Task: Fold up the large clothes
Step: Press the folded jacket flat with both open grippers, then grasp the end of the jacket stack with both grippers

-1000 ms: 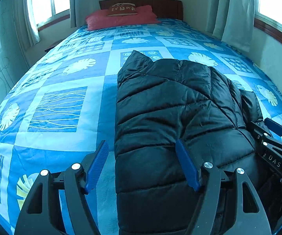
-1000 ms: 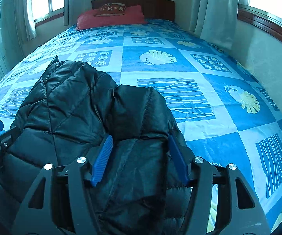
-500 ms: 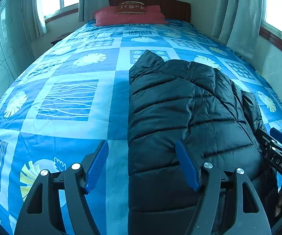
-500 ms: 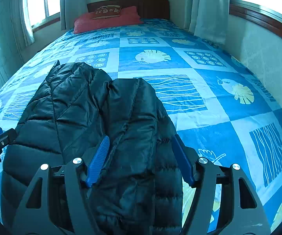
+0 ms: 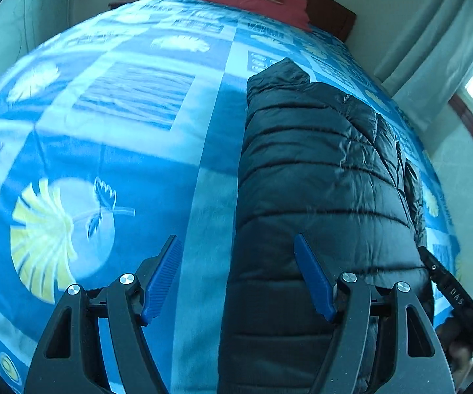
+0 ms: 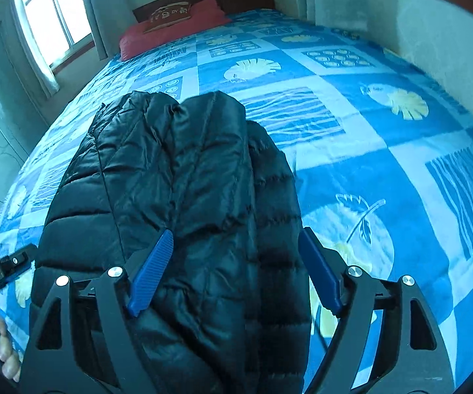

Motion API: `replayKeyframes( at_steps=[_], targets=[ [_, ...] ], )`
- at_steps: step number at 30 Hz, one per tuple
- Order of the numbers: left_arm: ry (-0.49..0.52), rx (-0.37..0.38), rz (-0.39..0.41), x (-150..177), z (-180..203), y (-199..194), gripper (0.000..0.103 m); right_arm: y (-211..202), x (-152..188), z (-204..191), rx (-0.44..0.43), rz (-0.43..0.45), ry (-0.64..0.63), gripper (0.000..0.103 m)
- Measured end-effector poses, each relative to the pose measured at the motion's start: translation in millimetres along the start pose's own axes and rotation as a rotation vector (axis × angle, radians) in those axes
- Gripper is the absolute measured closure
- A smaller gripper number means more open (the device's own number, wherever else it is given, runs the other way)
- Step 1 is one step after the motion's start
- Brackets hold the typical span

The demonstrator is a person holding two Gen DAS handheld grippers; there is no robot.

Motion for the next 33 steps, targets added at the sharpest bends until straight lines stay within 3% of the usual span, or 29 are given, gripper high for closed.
replayKeyframes(
  at_steps=[5, 9, 14, 21, 27, 31, 33],
  targets=[
    [-0.068, -0.071, 0.077, -3.7, -11.7, -9.0, 0.033, -5.1, 1.4, 4.9, 0.013, 0.011, 0.028, 0.024],
    [-0.164, -0.025, 0.021, 1.6, -19.0, 1.4, 0.033, -0.5, 3.9, 13.2, 0.008, 0.019, 0.072, 0.016],
    [-0.182, -0.004, -0.004, 10.5, -18.4, 12.6, 0.026, 12.9, 11.4, 25.3, -0.055, 0.001, 0.14, 0.011],
    [-0.273, 0.128, -0.061, 15.4, -25.3, 23.9, 0.025, 27.7, 16.8, 36.5, -0.154, -0.026, 0.217, 0.007],
    [-0.303, 0.193, -0.096, 16.8, -21.9, 34.7, 0.025, 52.4, 32.2, 44.5, -0.334, -0.095, 0.37, 0.006],
    [-0.33, 0.306, -0.129, 16.6, -15.4, 38.2, 0.025, 51.7, 33.3, 43.0, -0.356, -0.081, 0.35, 0.006],
    [-0.304, 0.301, -0.122, 18.5, -12.7, 41.2, 0.024, 52.8, 32.7, 41.9, -0.368, -0.083, 0.344, 0.006]
  ],
)
Point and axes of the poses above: each gripper's, at about its wrist camera, not at the fingertips, and y roughly the way its jaws point, z to its right, x to its underside, the point moved 4 cm from there along y, roughly the way its jaws point, and after that the axes turned 6 degrees about -y, right-handed, at the moved point
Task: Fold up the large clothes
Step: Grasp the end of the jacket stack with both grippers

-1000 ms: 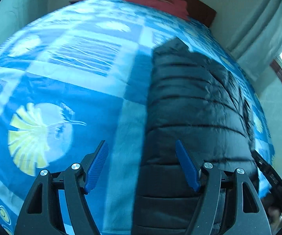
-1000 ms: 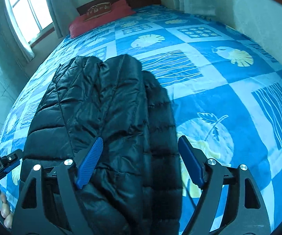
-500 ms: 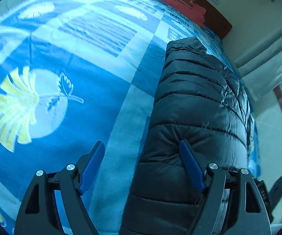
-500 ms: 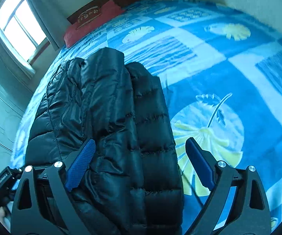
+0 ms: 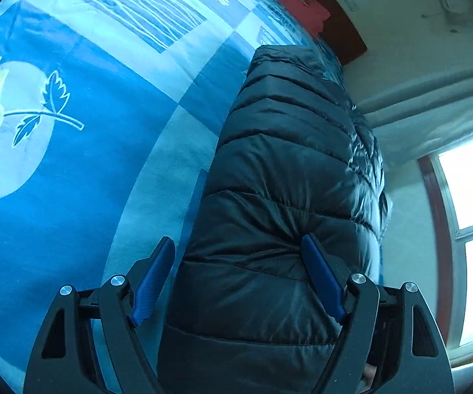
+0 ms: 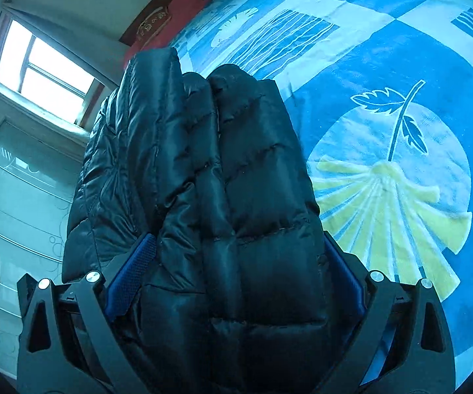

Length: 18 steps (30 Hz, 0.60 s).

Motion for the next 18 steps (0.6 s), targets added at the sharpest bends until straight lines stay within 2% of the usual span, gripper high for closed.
replayKeyframes(
  at_steps=[2, 6, 9, 18],
  targets=[
    [0.007, -0.002, -0.007, -0.2, -1.2, 5.1, 0.022, 2.9, 1.0, -1.8, 0.0, -0.007, -0.015, 0.006],
    [-0.008, 0.043, -0.044, -2.7, -4.6, 17.6, 0.022, 9.6, -0.2, -4.0, 0.017, -0.012, -0.056, 0.007],
    [0.011, 0.076, -0.066, -2.6, -0.3, 21.5, 0.027, 9.9, 1.7, -7.4, 0.009, -0.005, -0.074, 0.019],
    [0.032, 0.076, -0.04, -3.3, 3.8, 21.4, 0.033, -2.4, 6.5, -16.0, -0.025, 0.052, -0.075, 0.053]
  ],
)
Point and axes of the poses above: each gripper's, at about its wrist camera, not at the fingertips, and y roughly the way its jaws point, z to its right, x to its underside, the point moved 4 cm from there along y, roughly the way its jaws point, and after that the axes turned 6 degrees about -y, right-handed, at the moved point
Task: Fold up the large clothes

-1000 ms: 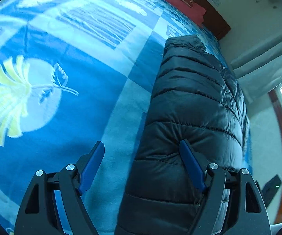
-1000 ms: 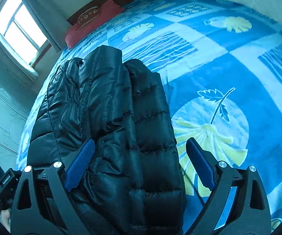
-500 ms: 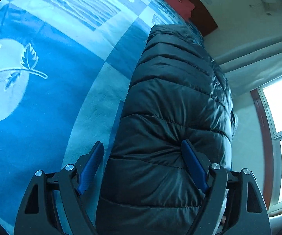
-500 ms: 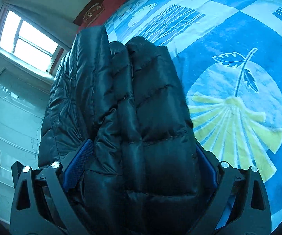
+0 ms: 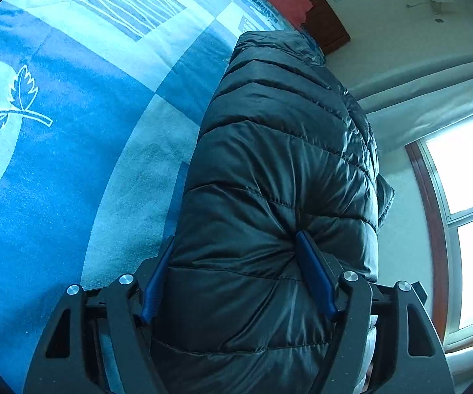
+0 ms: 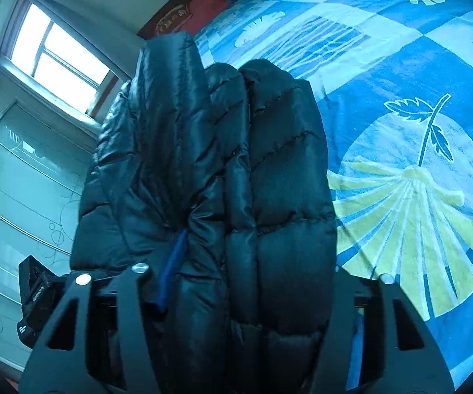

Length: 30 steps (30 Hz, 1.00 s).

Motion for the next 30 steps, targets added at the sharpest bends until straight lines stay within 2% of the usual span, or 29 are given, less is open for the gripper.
replayKeyframes(
  at_steps=[4, 14, 23, 30],
  targets=[
    [-0.005, 0.019, -0.005, 1.0, 1.0, -6.2, 0.034, -6.1, 2.9, -0.9, -0.031, 0.031, 0.01, 0.06],
    [0.008, 0.036, 0.021, -8.3, -4.8, -25.3, 0.035, 4.0, -7.9, -38.4, -0.082, 0.073, -0.054, 0.065],
    [-0.002, 0.026, 0.091, -52.5, -14.2, -47.5, 0.036, 49.2, -35.9, -80.3, -0.15, 0.062, -0.102, 0.065],
    [-0.011, 0.001, 0.138, -94.4, -26.8, -49.9, 0.036, 94.7, -56.3, -110.3, -0.183, 0.04, -0.121, 0.065]
  ],
)
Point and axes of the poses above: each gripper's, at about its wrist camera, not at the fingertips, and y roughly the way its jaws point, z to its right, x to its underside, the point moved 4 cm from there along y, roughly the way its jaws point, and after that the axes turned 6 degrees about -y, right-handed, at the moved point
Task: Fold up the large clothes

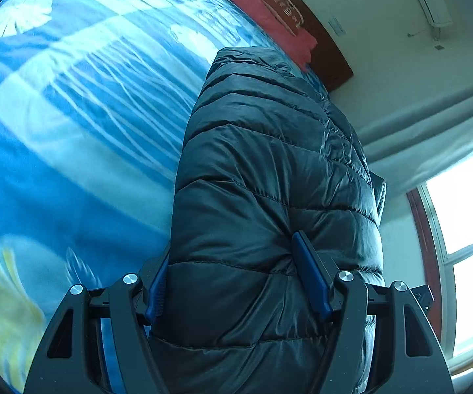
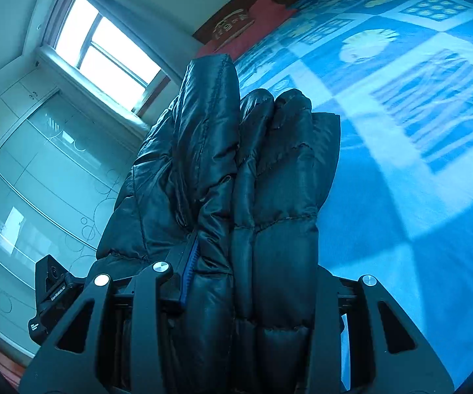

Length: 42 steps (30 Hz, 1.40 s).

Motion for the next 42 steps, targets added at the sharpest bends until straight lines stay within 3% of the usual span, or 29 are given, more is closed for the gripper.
replayKeyframes(
  at_steps=[6, 15, 22, 30, 42],
  targets=[
    [0.002, -0.026, 0.026, -19.7, -1.3, 3.1, 0.036, 29.9, -0.9, -1.8, -0.021, -0.019, 0.009, 0.065],
    [0.044, -0.075, 0.03, -9.5, -13.2, 3.7, 0.035, 45.5, 6.3, 16.9, 0.0, -0.04, 0.049, 0.063],
    [0.032, -0.048, 0.011, -13.1, -18.9, -1.8, 0.034, 44.3, -0.1, 18.2, 0.015, -0.065, 0.055, 0.049],
    [0.056, -0.058, 0.011, -24.3, -18.8, -11.4, 0.033, 35.4, -3.9, 15.3, 0.031, -0.072, 0.053, 0.043],
    [0.084, -0.04, 0.034, -38.0, -10.6, -28.6, 0.033, 11.8, -19.5, 21.7, 0.059, -0.021, 0.042, 0.026]
  ],
)
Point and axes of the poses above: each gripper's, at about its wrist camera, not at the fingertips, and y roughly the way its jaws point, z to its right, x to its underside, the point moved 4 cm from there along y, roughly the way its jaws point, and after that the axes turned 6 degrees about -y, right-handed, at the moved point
